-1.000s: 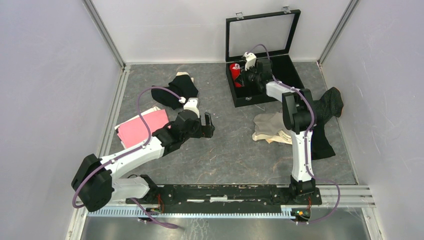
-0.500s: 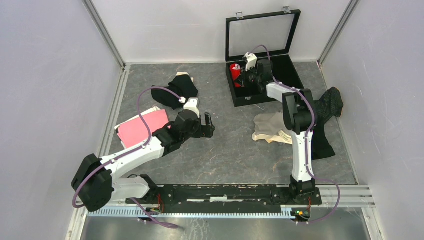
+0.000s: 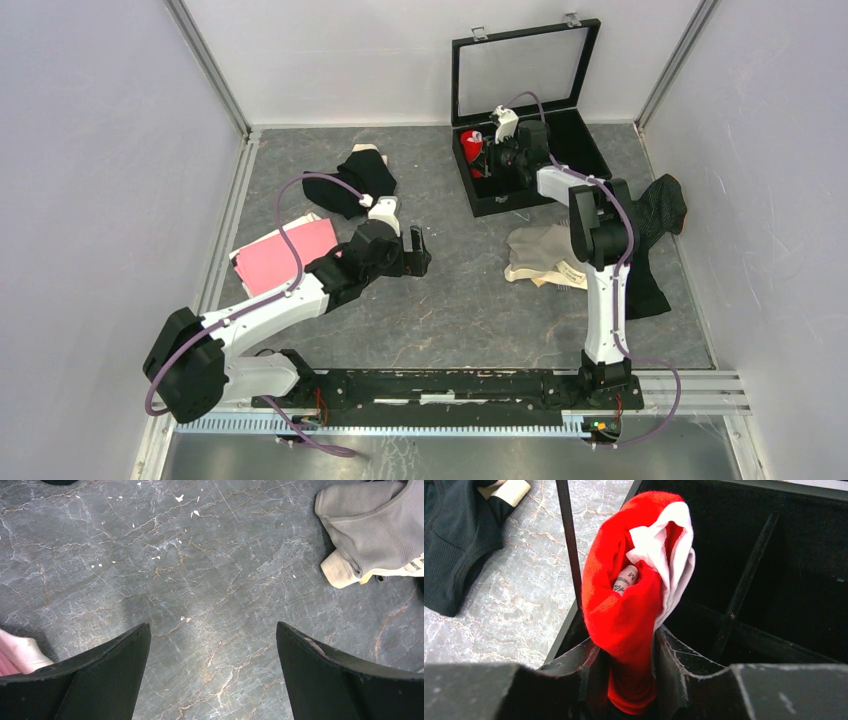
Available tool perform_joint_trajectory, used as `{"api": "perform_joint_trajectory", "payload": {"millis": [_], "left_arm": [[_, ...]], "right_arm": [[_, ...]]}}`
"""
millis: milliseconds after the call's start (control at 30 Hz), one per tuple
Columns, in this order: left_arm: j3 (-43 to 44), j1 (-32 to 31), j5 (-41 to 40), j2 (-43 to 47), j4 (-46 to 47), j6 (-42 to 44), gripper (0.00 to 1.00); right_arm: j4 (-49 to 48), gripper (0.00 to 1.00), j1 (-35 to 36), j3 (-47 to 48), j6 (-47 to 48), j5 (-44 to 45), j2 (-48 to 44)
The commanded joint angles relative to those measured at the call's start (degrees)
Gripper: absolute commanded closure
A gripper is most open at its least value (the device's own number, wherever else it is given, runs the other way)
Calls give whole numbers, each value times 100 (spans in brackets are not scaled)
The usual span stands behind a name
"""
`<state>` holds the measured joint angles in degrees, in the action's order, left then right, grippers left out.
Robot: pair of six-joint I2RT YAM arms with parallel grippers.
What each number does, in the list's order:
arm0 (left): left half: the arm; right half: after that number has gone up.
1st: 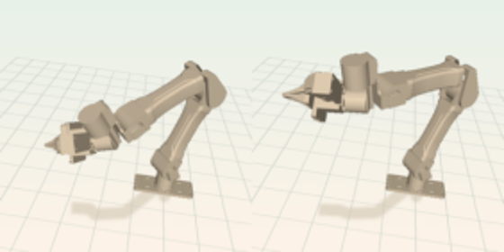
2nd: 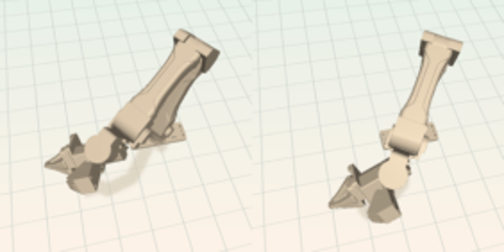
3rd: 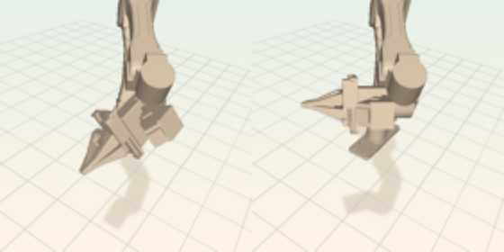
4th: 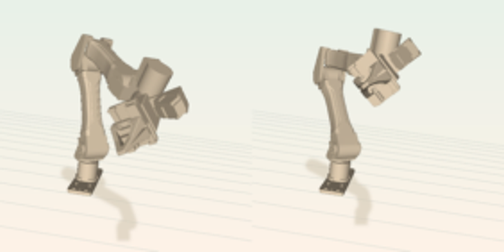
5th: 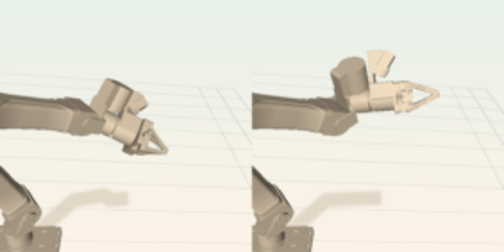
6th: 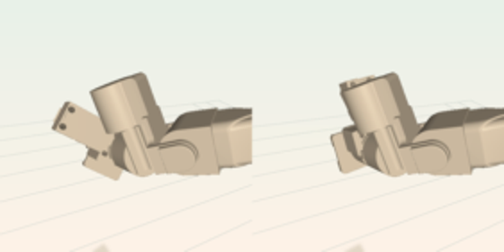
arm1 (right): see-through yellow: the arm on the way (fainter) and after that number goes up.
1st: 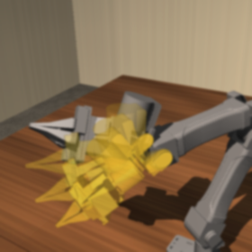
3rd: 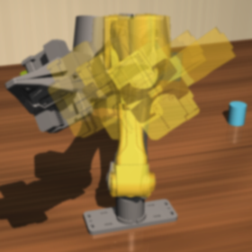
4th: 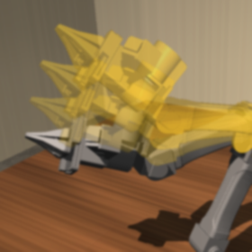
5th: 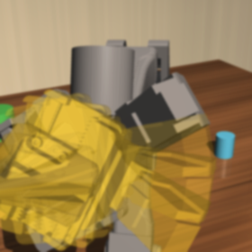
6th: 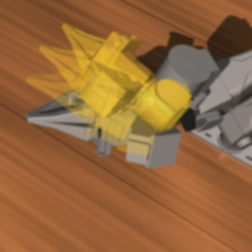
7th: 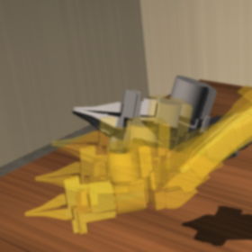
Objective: Roll the underwear
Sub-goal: Place the underwear in the storage box.
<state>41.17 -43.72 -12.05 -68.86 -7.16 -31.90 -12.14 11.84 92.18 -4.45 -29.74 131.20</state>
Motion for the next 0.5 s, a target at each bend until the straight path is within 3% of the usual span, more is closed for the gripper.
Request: {"api": "perform_joint_trajectory", "payload": {"millis": [0, 467], "left_arm": [[47, 35, 8, 5, 103, 19, 0], [98, 31, 2, 4, 19, 17, 0]], "right_arm": [[863, 60, -50, -315, -144, 7, -303], [748, 50, -63, -293, 135, 544, -965]]}}
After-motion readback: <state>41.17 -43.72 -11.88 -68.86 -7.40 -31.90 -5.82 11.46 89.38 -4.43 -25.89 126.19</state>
